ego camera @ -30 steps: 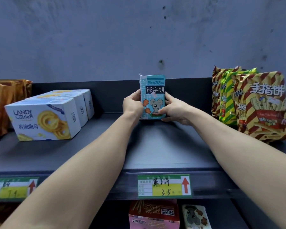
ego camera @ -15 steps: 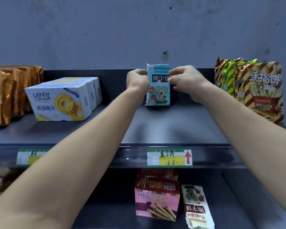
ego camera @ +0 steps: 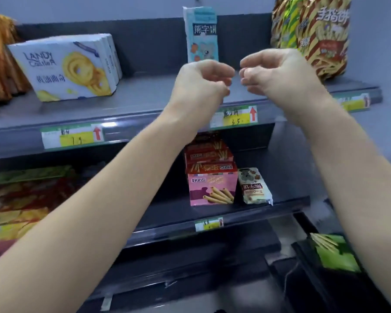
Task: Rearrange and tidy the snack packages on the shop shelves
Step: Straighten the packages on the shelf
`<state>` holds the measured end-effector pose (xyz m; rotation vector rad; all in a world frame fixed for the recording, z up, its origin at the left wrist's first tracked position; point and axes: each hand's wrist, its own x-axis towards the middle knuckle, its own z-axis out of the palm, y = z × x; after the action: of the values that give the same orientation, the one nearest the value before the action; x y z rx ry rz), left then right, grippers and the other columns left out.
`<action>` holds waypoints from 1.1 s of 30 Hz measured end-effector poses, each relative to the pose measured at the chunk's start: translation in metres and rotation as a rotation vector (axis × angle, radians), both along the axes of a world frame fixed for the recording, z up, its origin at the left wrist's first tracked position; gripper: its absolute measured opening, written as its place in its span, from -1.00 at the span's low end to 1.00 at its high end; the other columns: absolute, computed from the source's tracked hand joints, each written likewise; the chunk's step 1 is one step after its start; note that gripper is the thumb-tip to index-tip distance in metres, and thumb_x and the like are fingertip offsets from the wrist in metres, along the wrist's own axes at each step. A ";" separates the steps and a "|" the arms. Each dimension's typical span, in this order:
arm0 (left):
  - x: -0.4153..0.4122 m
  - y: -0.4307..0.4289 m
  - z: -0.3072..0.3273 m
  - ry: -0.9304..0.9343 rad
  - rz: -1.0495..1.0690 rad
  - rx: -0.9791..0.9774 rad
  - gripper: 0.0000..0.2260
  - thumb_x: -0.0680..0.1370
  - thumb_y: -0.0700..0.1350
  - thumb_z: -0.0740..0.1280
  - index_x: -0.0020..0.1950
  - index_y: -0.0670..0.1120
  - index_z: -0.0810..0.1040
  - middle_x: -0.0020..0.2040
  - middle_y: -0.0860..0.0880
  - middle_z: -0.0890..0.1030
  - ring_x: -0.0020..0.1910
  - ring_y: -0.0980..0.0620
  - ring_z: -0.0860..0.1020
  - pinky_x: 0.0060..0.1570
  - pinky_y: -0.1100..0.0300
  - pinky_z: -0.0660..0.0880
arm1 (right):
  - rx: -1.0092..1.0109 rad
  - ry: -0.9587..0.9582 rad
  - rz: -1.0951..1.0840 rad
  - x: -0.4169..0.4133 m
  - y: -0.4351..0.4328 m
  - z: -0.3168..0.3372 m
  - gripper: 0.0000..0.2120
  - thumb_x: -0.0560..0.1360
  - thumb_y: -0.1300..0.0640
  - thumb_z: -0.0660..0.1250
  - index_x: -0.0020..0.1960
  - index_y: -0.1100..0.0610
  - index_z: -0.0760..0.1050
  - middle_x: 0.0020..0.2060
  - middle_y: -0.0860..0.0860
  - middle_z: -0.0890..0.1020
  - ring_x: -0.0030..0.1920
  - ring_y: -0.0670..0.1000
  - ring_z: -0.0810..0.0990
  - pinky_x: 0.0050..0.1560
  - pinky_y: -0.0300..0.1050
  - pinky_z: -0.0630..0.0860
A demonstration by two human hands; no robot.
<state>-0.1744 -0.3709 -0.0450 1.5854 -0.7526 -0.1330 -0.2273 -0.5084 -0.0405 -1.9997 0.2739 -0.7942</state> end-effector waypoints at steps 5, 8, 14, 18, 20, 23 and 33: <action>-0.038 -0.007 -0.045 0.048 -0.225 0.164 -0.78 0.47 -0.41 0.26 -0.08 -0.14 0.60 -0.05 -0.16 0.65 -0.06 -0.05 0.60 0.04 0.05 0.55 | 0.040 0.180 -0.086 -0.053 0.009 -0.041 -0.82 0.50 0.33 0.24 -0.04 0.13 0.56 -0.21 0.07 0.62 -0.24 -0.04 0.58 -0.15 -0.19 0.56; -0.044 -0.020 -0.074 0.125 -0.281 0.257 -0.76 0.49 -0.41 0.21 -0.13 -0.14 0.59 -0.11 -0.18 0.62 -0.12 -0.10 0.57 -0.04 0.00 0.55 | 0.093 0.291 -0.191 -0.069 0.002 -0.077 -0.82 0.49 0.32 0.24 -0.04 0.12 0.56 -0.18 0.14 0.63 -0.21 0.01 0.58 -0.10 -0.11 0.57; -0.028 -0.056 -0.146 0.383 -0.253 0.498 -0.81 0.53 -0.37 0.20 -0.06 -0.13 0.54 -0.07 -0.16 0.58 -0.13 -0.08 0.55 -0.13 0.13 0.55 | 0.135 0.505 -0.297 -0.065 -0.029 -0.148 -0.84 0.48 0.29 0.28 -0.09 0.07 0.57 -0.21 0.03 0.61 -0.12 0.04 0.58 0.08 -0.01 0.56; -0.018 -0.087 -0.188 0.429 -0.140 0.596 -0.73 0.55 -0.35 0.16 0.20 -0.20 0.51 -0.11 -0.12 0.55 -0.22 -0.01 0.51 -0.23 0.18 0.47 | 0.207 0.637 -0.307 -0.047 -0.061 -0.184 -0.86 0.53 0.28 0.26 0.00 0.23 0.60 -0.08 0.12 0.62 -0.05 0.05 0.55 0.02 -0.11 0.52; -0.014 -0.098 -0.202 0.426 -0.106 0.630 -0.72 0.56 -0.35 0.14 0.24 -0.23 0.48 -0.20 -0.10 0.51 -0.28 0.01 0.47 -0.18 0.14 0.45 | 0.183 0.705 -0.289 -0.041 -0.071 -0.197 -0.79 0.53 0.29 0.24 0.11 0.32 0.57 0.05 0.18 0.63 0.00 0.07 0.56 0.00 -0.12 0.49; -0.015 -0.122 -0.220 0.396 -0.060 0.701 -0.72 0.57 -0.34 0.14 0.25 -0.27 0.47 0.04 -0.15 0.58 0.04 -0.12 0.55 0.00 0.12 0.47 | 0.147 0.754 -0.237 -0.031 -0.095 -0.216 -0.72 0.50 0.35 0.23 0.15 0.50 0.48 0.14 0.32 0.57 0.11 0.19 0.56 0.11 -0.01 0.49; -0.004 -0.166 -0.249 0.731 0.141 0.692 -0.81 0.57 -0.35 0.14 0.07 -0.25 0.53 -0.11 -0.16 0.61 -0.10 -0.10 0.59 -0.01 0.04 0.57 | 0.355 0.967 -0.086 -0.004 -0.139 -0.274 -0.77 0.51 0.22 0.28 -0.31 0.17 0.36 -0.40 0.03 0.39 -0.43 -0.05 0.31 -0.47 -0.22 0.22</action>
<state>-0.1781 -0.5371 -0.2935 2.0300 0.0028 -0.8918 -0.2314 -0.6473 -0.3145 -1.8889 0.9797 0.2316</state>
